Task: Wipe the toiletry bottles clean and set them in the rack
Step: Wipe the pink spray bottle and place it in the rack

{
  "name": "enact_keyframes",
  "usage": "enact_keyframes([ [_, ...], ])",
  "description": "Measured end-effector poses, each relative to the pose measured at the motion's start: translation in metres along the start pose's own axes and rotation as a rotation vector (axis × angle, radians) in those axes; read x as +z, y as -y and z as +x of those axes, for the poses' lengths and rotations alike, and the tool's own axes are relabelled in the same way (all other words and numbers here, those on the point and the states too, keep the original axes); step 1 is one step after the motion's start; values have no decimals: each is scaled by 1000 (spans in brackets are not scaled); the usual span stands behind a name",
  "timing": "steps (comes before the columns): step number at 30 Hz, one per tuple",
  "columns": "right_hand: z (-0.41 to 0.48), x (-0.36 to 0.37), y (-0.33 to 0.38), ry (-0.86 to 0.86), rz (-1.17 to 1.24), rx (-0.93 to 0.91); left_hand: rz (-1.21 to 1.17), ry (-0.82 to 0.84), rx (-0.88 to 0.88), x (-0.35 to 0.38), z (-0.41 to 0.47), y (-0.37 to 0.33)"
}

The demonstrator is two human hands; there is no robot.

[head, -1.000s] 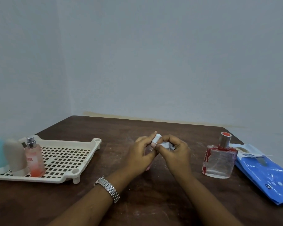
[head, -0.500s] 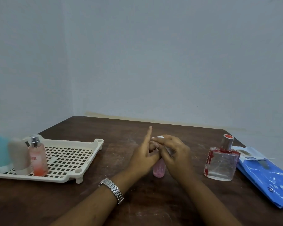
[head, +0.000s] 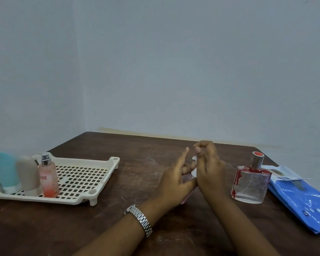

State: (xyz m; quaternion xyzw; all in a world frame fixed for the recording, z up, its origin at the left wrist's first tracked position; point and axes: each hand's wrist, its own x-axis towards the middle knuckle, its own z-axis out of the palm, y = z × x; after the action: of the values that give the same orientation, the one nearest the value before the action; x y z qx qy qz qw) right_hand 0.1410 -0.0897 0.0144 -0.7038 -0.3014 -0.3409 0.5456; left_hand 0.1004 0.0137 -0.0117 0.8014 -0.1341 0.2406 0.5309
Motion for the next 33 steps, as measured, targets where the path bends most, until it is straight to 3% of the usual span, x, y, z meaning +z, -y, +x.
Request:
enact_keyframes([
  [9, 1, -4, -5, -97, 165, 259, -197, -21, -81, -7, 6, 17],
  [14, -6, 11, -11, 183, 220, 382, -401, -93, -149, -17, 12, 24],
  [20, -22, 22, -2, 479, 280, 398, -444, -207, -305, -27, 14, 31],
  [30, -14, 15, -11, 235, 74, 220, -448, -127, -261, -32, 13, 29],
  [33, -18, 16, -9, 236, 6, 173, -475, -129, -256, -34, 14, 29],
])
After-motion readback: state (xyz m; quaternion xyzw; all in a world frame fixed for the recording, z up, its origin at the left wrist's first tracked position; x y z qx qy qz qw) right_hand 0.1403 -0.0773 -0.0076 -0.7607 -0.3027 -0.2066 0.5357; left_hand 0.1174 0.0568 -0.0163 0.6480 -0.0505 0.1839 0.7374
